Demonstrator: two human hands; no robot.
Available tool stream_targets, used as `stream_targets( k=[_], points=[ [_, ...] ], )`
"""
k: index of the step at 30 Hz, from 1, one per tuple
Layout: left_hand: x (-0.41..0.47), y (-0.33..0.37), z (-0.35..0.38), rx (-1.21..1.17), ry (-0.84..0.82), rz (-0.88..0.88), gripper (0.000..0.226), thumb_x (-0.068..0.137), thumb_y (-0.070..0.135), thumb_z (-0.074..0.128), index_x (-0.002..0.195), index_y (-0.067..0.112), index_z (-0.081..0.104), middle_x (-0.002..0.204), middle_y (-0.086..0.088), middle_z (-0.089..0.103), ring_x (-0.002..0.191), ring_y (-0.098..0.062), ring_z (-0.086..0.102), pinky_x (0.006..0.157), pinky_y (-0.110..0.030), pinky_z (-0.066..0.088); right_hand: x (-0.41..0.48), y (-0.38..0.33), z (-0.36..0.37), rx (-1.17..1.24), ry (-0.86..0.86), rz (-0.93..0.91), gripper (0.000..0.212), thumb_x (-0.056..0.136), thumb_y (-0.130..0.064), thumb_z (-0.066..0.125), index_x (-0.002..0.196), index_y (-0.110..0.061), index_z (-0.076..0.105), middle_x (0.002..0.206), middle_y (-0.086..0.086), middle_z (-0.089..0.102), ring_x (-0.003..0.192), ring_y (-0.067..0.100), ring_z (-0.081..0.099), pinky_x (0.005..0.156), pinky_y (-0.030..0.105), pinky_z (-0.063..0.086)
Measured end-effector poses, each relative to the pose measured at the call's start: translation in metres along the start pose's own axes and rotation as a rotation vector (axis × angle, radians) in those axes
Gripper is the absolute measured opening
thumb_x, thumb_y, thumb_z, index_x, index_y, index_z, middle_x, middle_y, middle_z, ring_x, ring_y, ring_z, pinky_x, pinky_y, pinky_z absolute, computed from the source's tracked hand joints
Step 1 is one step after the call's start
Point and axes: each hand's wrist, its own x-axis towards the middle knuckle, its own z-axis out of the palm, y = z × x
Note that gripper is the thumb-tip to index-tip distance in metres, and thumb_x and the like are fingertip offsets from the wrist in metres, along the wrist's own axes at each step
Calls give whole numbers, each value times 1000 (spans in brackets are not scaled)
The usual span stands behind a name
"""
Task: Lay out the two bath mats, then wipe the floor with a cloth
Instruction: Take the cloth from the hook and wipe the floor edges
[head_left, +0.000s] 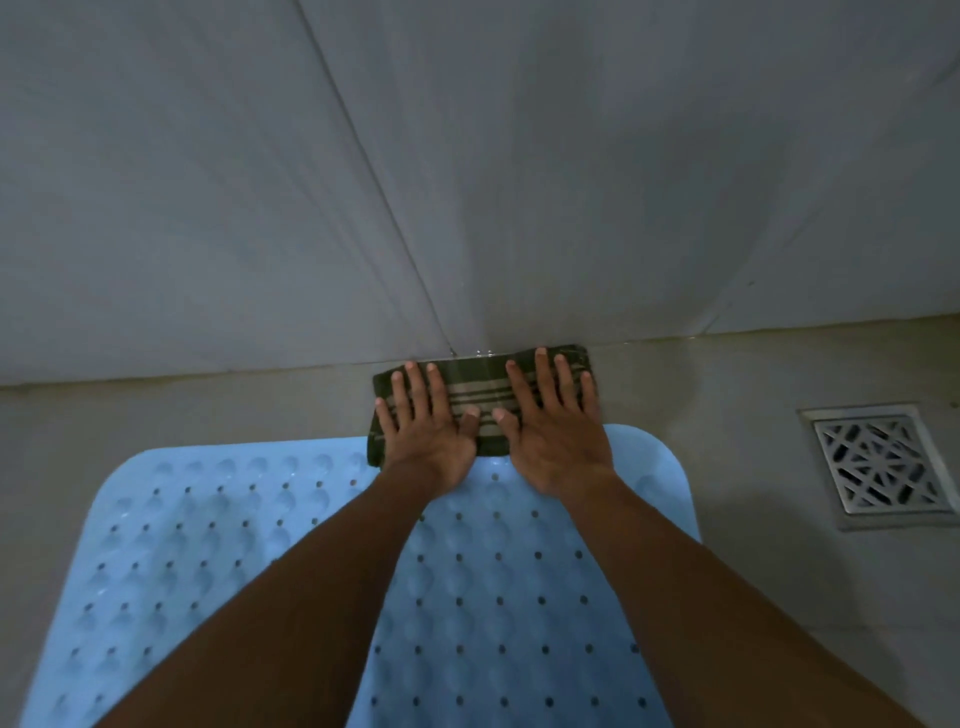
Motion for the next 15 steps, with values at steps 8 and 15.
stream_targets(
  k=[8, 15],
  points=[
    [2, -3, 12, 21, 74, 25, 73, 103, 51, 14, 157, 11, -15, 165, -12, -21, 152, -29, -21, 121, -51, -14, 0, 4, 7, 5, 25, -3, 62, 102, -56, 12, 156, -34, -10, 165, 5, -17, 151, 21, -17, 121, 47, -11],
    [-2, 7, 16, 2, 112, 35, 72, 104, 50, 13, 158, 9, -11, 165, -14, -19, 152, -31, -21, 121, -54, -13, 0, 18, 5, 2, 23, -18, 62, 102, -57, 11, 156, -35, -10, 165, 3, -18, 151, 19, -19, 121, 43, -13]
  ],
)
